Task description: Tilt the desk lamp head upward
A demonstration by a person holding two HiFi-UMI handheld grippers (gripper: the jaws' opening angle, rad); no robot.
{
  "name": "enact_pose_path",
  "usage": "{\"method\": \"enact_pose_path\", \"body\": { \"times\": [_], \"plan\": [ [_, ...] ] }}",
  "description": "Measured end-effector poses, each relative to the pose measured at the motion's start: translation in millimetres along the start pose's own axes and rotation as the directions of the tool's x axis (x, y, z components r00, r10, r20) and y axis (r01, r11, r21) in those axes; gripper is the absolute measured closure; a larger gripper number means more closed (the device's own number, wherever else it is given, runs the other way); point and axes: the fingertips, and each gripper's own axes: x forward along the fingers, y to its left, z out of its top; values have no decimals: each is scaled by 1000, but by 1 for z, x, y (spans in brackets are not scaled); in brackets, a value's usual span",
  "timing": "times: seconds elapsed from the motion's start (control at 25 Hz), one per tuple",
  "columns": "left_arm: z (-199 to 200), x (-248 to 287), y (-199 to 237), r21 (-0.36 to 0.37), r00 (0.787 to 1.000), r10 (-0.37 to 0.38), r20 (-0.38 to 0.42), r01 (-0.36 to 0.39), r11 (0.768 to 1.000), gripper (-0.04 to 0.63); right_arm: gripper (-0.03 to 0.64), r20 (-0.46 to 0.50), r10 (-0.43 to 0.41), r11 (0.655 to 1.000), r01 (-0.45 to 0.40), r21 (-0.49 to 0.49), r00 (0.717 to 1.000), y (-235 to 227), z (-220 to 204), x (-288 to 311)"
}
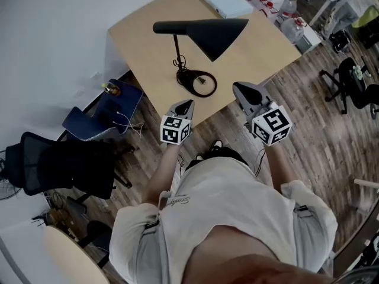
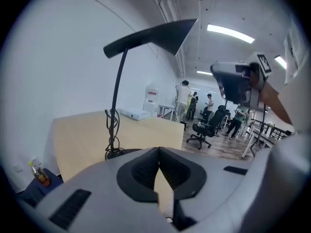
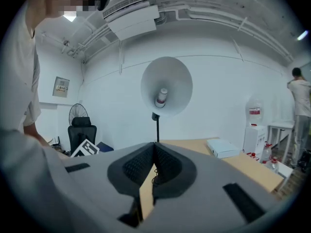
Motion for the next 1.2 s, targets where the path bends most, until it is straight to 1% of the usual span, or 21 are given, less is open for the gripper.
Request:
{"method": "enact_pose_path", "body": {
  "times": [0.12, 0.32, 0.4, 0.52, 0.64, 0.72, 0.8, 0.96, 1.0, 1.2],
  "plan": [
    [24, -32, -15, -5, 998, -21, 62, 21, 1000, 580, 621, -13, -8, 1000, 8, -20, 1000, 24, -11, -4],
    [55, -71, -39, 43, 984, -77, 158, 72, 997, 580, 621, -8, -31, 999, 31, -16, 999, 49, -22, -14],
    [63, -84, -49, 54, 977, -108, 183, 100, 994, 580, 621, -5, -36, 999, 36, -20, 999, 58, -23, -17],
    [75, -100, -59, 80, 968, -135, 212, 120, 989, 580, 621, 8, -47, 998, 47, -38, 999, 68, -19, -19],
    [90, -117, -63, 49, 951, -161, 264, 153, 987, 580, 621, 21, -50, 997, 51, -52, 999, 76, -13, -19],
    [100, -126, -62, 54, 946, -156, 285, 147, 988, 580, 621, 25, -46, 997, 48, -64, 999, 80, -10, -19],
    [108, -132, -61, 81, 945, -144, 294, 126, 989, 580, 621, 34, -48, 996, 51, -78, 998, 79, -5, -18],
    [116, -134, -58, 178, 952, -102, 288, 51, 983, 580, 621, 61, -54, 994, 59, -90, 997, 76, 5, -15],
    [117, -133, -59, 193, 953, -94, 288, 38, 981, 580, 621, 65, -53, 994, 59, -92, 996, 75, 6, -15],
    [129, -134, -69, 198, 946, -97, 309, 36, 980, 580, 621, 77, -64, 994, 71, -84, 995, 68, 9, -22]
  ]
}}
